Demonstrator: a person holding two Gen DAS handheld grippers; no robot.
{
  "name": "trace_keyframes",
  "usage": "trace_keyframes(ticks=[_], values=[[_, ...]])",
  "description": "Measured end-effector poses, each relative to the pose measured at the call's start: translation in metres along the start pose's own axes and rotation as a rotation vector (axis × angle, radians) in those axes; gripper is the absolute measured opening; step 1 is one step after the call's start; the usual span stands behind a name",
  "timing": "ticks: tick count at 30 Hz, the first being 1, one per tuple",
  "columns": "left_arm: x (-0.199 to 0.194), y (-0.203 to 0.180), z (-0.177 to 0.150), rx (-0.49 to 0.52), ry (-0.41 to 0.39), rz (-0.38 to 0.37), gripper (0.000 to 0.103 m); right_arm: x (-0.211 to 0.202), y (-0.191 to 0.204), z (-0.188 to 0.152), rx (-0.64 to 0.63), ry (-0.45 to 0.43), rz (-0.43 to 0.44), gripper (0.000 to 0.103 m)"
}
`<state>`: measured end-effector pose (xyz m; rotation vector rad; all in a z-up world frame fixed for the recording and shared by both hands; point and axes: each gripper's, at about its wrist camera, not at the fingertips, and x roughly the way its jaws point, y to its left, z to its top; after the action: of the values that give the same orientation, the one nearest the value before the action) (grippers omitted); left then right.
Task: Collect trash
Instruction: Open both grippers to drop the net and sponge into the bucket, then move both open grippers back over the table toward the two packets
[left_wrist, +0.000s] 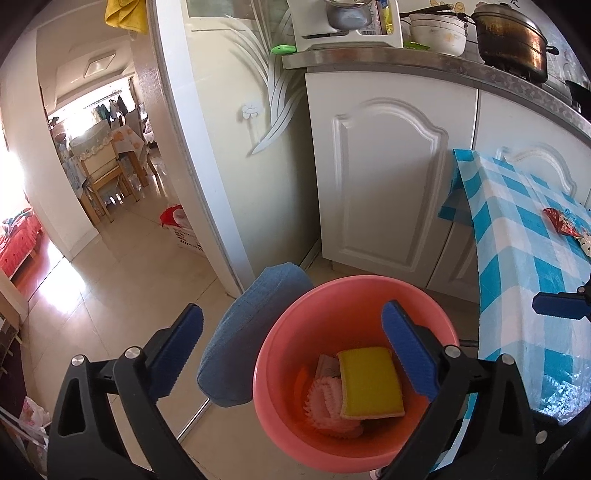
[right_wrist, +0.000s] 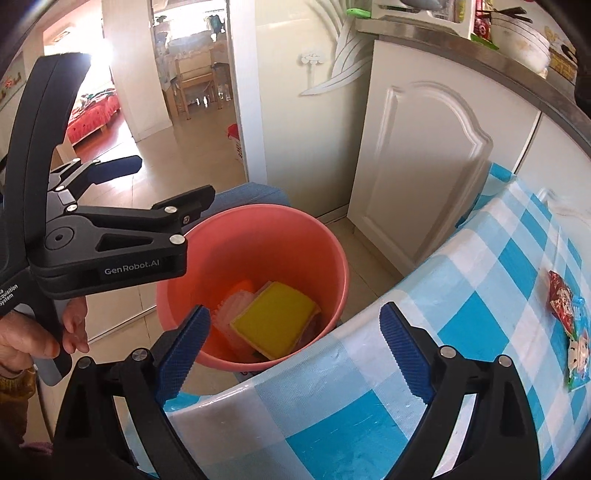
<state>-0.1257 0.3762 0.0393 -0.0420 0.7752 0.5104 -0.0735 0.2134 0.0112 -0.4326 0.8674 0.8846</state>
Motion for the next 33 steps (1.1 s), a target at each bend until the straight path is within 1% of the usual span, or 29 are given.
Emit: trace_keyframes(ticks=[5, 15, 23, 30, 33], values=[[-0.001, -0.001, 0.001, 0.004, 0.000, -0.002, 0.098, -0.010, -0.019, -0.006, 0.089, -0.014, 0.010, 0.092], [-0.006, -0.018, 0.006, 0.028, -0.001, -0.017, 0.098, -0.033, -0.059, -0.023, 0.252, -0.044, 0.014, 0.092], [-0.014, -0.034, 0.008, 0.054, -0.003, -0.029, 0.098, -0.058, -0.088, -0.044, 0.324, -0.084, -0.020, 0.092], [-0.022, -0.045, 0.010, 0.038, 0.003, -0.089, 0.098, -0.086, -0.120, -0.075, 0.429, -0.136, -0.052, 0.092], [-0.025, -0.053, 0.011, 0.038, 0.007, -0.121, 0.098, -0.099, -0.133, -0.088, 0.452, -0.151, -0.109, 0.092]])
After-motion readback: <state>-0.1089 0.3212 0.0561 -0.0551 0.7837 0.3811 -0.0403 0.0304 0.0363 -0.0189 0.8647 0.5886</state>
